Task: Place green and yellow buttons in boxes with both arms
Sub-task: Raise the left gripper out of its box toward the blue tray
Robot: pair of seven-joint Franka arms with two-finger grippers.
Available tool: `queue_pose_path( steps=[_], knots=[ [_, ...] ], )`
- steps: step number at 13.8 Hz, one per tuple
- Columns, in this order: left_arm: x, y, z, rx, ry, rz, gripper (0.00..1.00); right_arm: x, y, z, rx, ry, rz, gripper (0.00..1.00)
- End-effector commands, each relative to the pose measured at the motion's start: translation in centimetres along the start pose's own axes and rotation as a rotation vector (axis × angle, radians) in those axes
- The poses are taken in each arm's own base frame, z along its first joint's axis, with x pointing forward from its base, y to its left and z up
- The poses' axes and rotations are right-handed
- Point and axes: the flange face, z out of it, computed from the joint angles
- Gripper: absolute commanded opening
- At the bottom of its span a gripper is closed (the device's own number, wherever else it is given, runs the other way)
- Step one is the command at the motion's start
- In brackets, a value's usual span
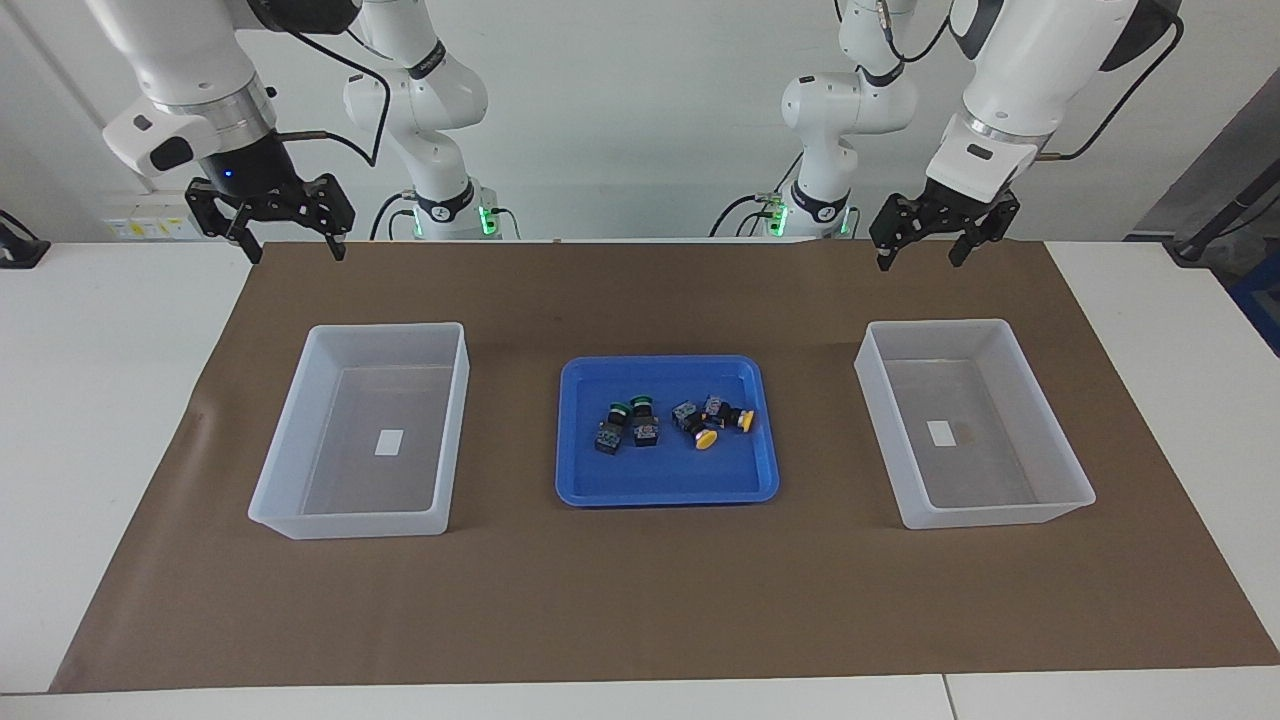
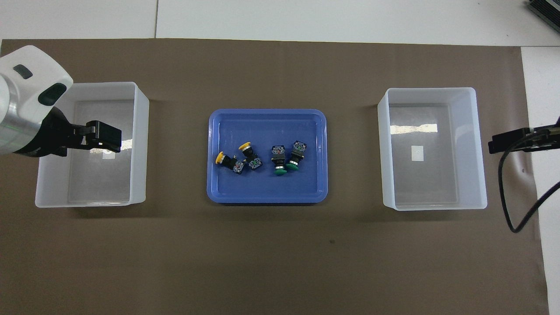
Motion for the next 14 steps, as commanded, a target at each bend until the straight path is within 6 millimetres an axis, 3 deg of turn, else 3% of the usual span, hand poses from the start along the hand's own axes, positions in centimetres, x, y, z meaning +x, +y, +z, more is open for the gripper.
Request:
queue_pose_path(
  steps=[1, 6, 9, 14],
  knots=[
    [-0.3, -0.2, 0.0, -0.013, 0.011, 0.036, 1.00, -0.2, 0.0, 0.0, 0.006, -0.010, -0.019, 1.00],
    [-0.4, 0.0, 1.2, -0.015, 0.028, 0.029, 1.00, -0.2, 0.0, 0.0, 0.006, -0.010, -0.019, 1.00],
    [-1.1, 1.2, 4.4, -0.017, 0.056, 0.031, 1.00, -0.2, 0.0, 0.0, 0.008, -0.011, -0.019, 1.00],
    [-1.2, 6.3, 10.3, -0.047, 0.091, -0.193, 1.00, -0.2, 0.0, 0.0, 0.008, -0.010, -0.021, 1.00]
  ],
)
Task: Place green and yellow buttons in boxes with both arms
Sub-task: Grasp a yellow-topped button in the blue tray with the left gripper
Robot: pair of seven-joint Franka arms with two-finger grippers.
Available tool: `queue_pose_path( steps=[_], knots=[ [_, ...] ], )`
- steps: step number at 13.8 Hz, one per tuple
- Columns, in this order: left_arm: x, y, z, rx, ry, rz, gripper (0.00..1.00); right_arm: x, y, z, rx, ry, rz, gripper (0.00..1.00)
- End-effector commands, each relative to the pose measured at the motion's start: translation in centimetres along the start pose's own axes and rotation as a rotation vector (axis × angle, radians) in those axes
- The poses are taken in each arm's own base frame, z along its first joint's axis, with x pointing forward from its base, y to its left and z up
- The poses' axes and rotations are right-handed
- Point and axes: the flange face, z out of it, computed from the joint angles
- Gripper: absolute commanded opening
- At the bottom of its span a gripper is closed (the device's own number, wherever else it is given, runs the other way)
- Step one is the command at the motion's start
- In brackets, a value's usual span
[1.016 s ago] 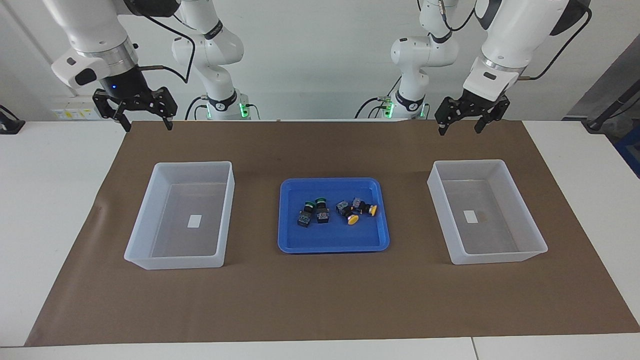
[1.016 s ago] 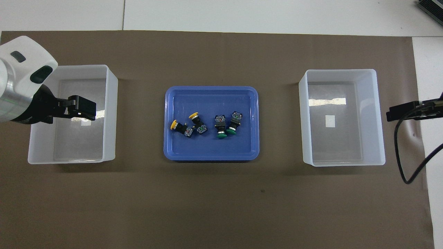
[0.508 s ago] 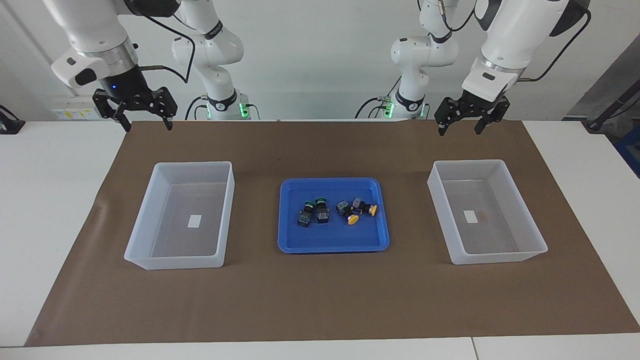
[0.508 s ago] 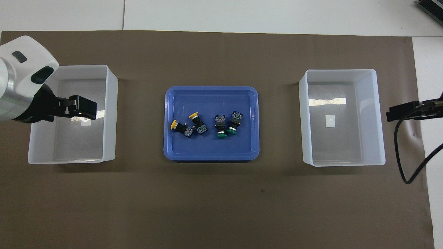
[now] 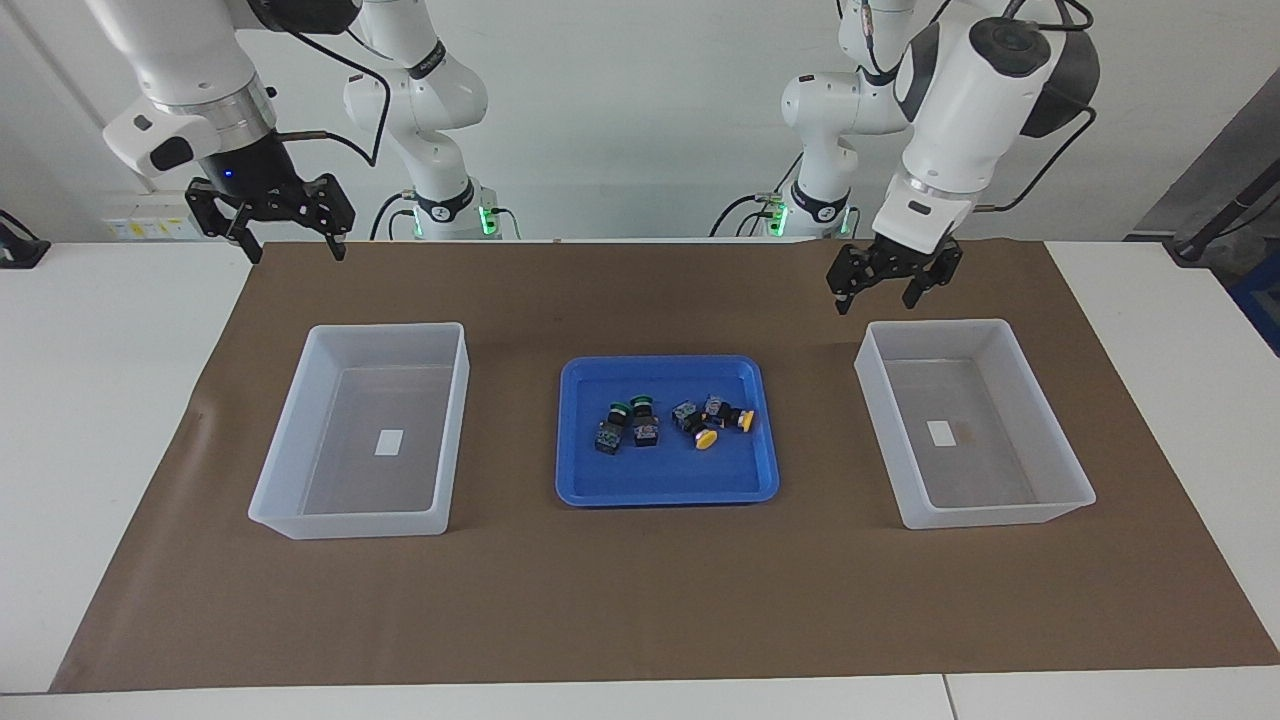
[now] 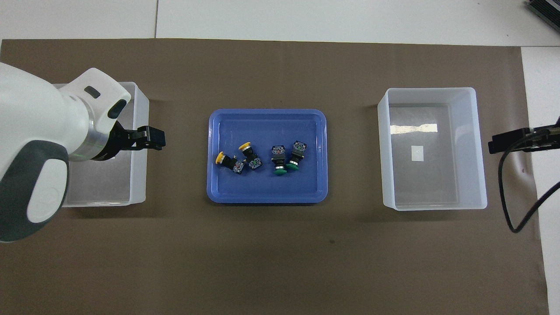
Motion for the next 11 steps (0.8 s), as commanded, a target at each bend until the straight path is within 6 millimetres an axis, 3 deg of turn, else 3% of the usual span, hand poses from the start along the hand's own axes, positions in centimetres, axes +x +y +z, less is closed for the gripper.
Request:
queue_pose_path(
  steps=[1, 2, 6, 11],
  knots=[
    [-1.1, 1.4, 3.2, -0.018, 0.013, -0.108, 1.00, -0.2, 0.0, 0.0, 0.008, -0.010, -0.021, 1.00],
    [-1.3, 2.8, 4.6, -0.029, 0.021, -0.158, 1.00, -0.2, 0.0, 0.0, 0.006, -0.010, -0.019, 1.00],
    [-2.5, 4.9, 10.4, -0.079, 0.061, -0.391, 1.00, -0.2, 0.0, 0.0, 0.008, -0.011, -0.021, 1.00],
    [-4.6, 5.6, 14.2, -0.163, 0.104, -0.711, 1.00, -0.2, 0.0, 0.0, 0.008, -0.010, -0.021, 1.00]
  ],
)
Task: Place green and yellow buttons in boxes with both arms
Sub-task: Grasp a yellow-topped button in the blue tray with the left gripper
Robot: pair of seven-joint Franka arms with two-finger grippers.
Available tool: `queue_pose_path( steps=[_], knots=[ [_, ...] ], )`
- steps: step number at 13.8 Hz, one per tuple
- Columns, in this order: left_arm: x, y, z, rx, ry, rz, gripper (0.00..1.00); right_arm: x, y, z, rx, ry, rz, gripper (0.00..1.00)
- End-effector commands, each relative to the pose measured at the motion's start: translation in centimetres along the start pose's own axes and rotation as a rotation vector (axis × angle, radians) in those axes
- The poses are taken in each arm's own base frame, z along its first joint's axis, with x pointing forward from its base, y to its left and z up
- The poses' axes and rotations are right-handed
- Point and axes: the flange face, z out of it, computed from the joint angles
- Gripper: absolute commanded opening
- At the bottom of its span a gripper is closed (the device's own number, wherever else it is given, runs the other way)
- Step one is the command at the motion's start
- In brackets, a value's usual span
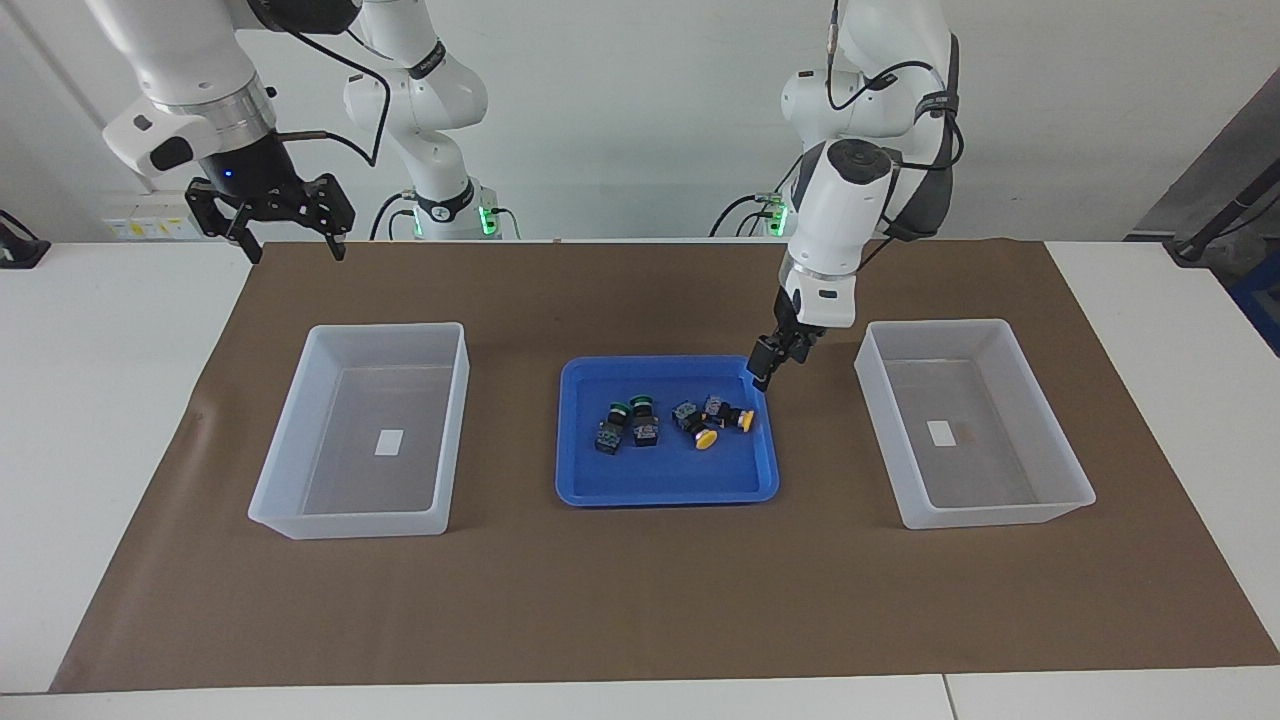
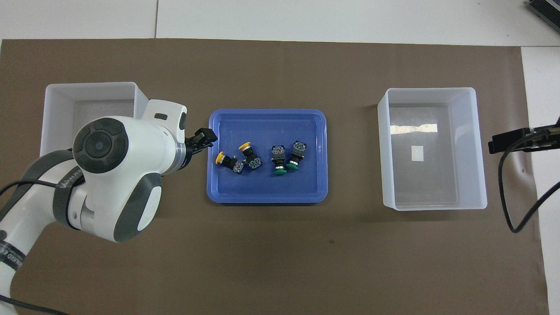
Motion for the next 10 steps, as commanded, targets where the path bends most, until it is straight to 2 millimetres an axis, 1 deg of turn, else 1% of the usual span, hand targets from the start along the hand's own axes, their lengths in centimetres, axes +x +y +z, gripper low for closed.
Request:
queue_pose_path(
  steps=[1, 2, 3, 4, 5, 7, 8, 9, 10],
  knots=[
    [-1.5, -1.1, 0.9, -0.041, 0.010, -0.159, 1.00, -0.2, 0.0, 0.0, 0.006, -0.010, -0.019, 1.00],
    [-2.0, -1.0, 1.3, -0.049, 0.009, -0.183, 1.00, -0.2, 0.0, 0.0, 0.008, -0.011, -0.021, 1.00],
    [-2.8, -0.8, 2.9, -0.040, -0.002, -0.193, 1.00, -0.2, 0.0, 0.0, 0.006, -0.011, -0.021, 1.00],
    [-4.2, -0.3, 4.6, -0.027, -0.017, -0.205, 1.00, -0.2, 0.0, 0.0, 0.008, -0.010, -0.021, 1.00],
    [-5.1, 0.0, 6.4, -0.032, -0.025, -0.234, 1.00, -0.2, 0.0, 0.0, 0.006, -0.011, -0.019, 1.00],
    [-5.3, 0.2, 7.7, -0.050, -0.027, -0.286, 1.00, -0.2, 0.0, 0.0, 0.008, -0.011, -0.021, 1.00],
    [-5.9, 0.2, 8.4, -0.040, -0.032, -0.295, 1.00, -0.2, 0.0, 0.0, 0.008, -0.011, -0.019, 1.00],
    [-6.2, 0.2, 9.3, -0.034, -0.037, -0.300, 1.00, -0.2, 0.0, 0.0, 0.008, -0.010, -0.019, 1.00],
    [-6.2, 0.1, 10.3, -0.037, -0.038, -0.312, 1.00, -0.2, 0.0, 0.0, 0.008, -0.011, -0.019, 1.00]
  ],
)
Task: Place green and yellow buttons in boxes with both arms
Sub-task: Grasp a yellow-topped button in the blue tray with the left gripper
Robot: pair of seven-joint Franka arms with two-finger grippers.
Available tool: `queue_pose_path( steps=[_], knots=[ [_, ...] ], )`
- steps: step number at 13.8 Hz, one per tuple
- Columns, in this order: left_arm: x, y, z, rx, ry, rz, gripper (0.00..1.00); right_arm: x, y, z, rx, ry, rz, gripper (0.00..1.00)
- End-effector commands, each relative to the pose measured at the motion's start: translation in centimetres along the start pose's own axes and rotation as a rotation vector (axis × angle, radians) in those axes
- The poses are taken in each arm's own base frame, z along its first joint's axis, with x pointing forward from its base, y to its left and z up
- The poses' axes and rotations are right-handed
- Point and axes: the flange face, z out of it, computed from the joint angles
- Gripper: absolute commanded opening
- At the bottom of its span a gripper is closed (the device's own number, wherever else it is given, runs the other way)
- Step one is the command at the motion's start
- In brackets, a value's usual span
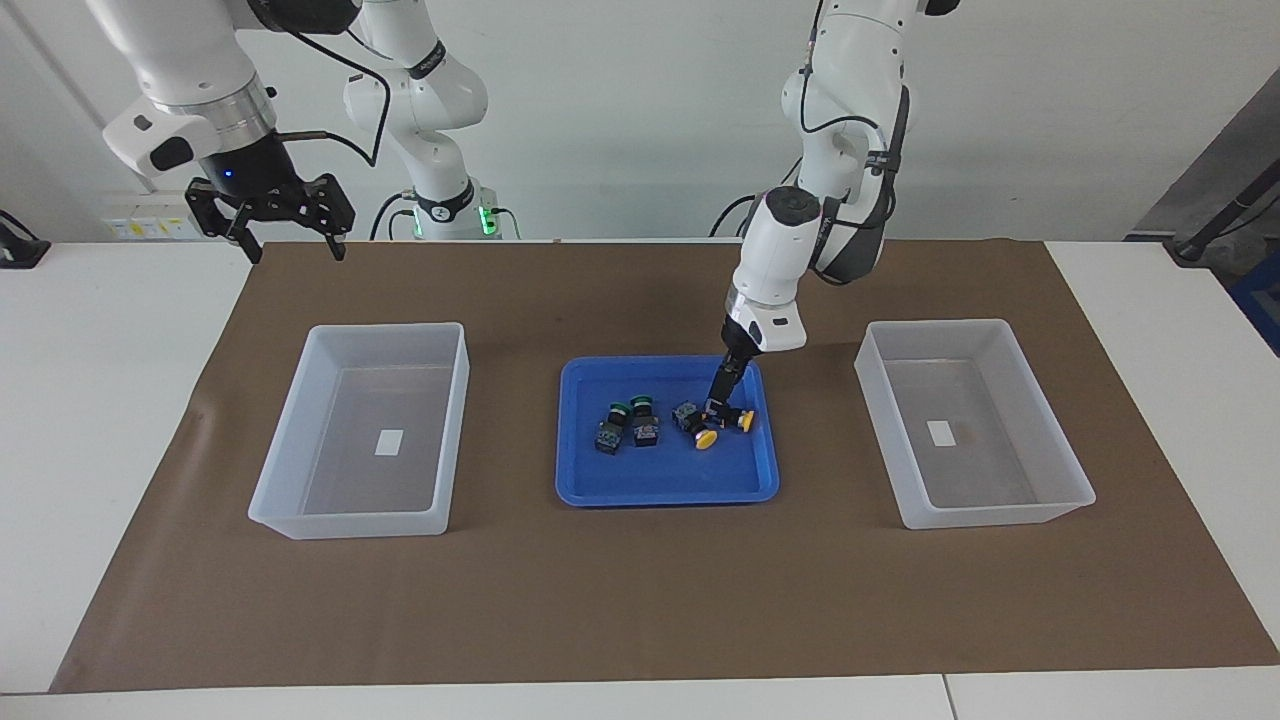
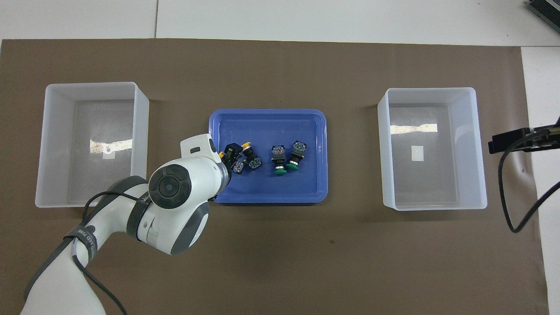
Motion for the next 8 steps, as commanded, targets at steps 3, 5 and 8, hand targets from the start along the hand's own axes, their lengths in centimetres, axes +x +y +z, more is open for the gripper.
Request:
queue_pose_path(
  steps=[3, 5, 8],
  knots=[
    [0.3, 0.0, 2.9, -0.052, -0.006, -0.084, 1.00, -0.2, 0.0, 0.0, 0.006, -0.011, -0.019, 1.00],
    [0.4, -0.2, 3.4, -0.050, -0.006, -0.086, 1.00, -0.2, 0.0, 0.0, 0.008, -0.011, -0.021, 1.00],
    [0.2, -0.9, 4.8, -0.026, -0.010, -0.087, 0.75, -0.2, 0.0, 0.0, 0.006, -0.011, -0.019, 1.00]
  ],
)
